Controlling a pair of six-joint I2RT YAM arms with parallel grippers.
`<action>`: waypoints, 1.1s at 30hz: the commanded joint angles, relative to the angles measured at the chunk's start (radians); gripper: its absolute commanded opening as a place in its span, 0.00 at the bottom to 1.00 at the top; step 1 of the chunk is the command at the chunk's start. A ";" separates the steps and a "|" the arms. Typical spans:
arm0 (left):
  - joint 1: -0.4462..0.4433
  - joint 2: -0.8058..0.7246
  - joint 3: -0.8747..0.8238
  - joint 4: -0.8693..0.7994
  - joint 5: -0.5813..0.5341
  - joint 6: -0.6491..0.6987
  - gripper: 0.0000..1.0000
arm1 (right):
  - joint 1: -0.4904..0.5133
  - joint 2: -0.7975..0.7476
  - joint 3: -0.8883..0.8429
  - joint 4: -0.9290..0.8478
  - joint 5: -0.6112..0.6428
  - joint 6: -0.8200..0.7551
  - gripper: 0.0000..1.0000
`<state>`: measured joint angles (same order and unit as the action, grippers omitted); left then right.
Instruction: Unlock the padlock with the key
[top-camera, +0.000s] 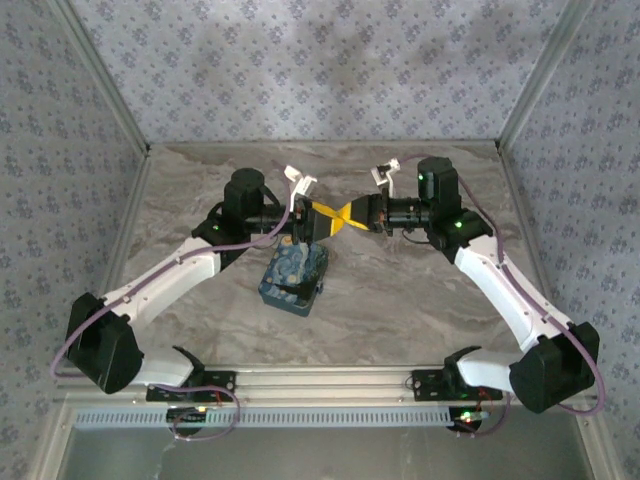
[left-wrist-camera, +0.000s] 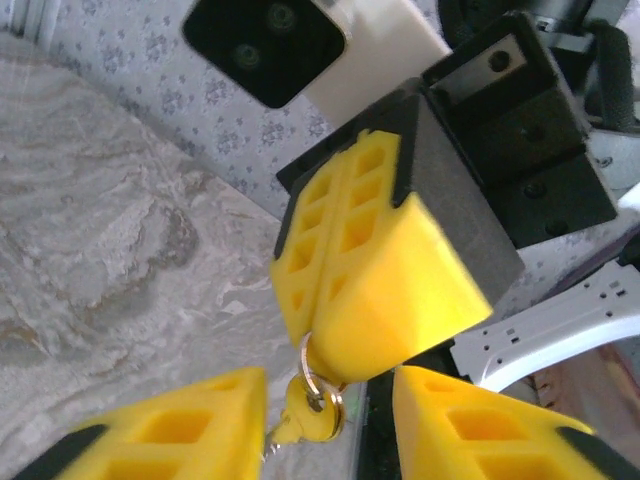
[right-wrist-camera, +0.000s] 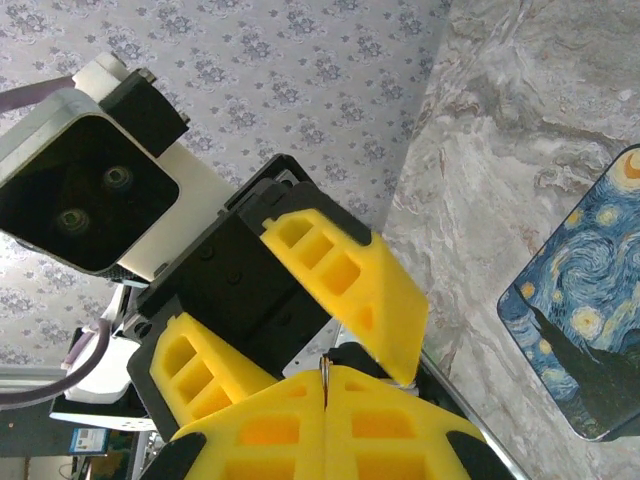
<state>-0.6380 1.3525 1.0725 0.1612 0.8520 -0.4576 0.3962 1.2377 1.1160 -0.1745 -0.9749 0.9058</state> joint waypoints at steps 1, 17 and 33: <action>-0.008 -0.006 0.035 0.015 0.033 0.013 0.24 | -0.003 -0.019 -0.005 0.015 -0.027 0.008 0.00; -0.007 -0.018 0.033 -0.053 -0.012 0.041 0.10 | -0.012 -0.018 -0.005 0.013 -0.027 0.011 0.00; -0.004 -0.027 0.050 -0.083 -0.017 0.060 0.09 | -0.010 -0.015 -0.009 0.016 -0.034 0.009 0.00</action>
<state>-0.6376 1.3426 1.0863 0.0769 0.8234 -0.4076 0.3874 1.2369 1.1126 -0.1745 -0.9844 0.9096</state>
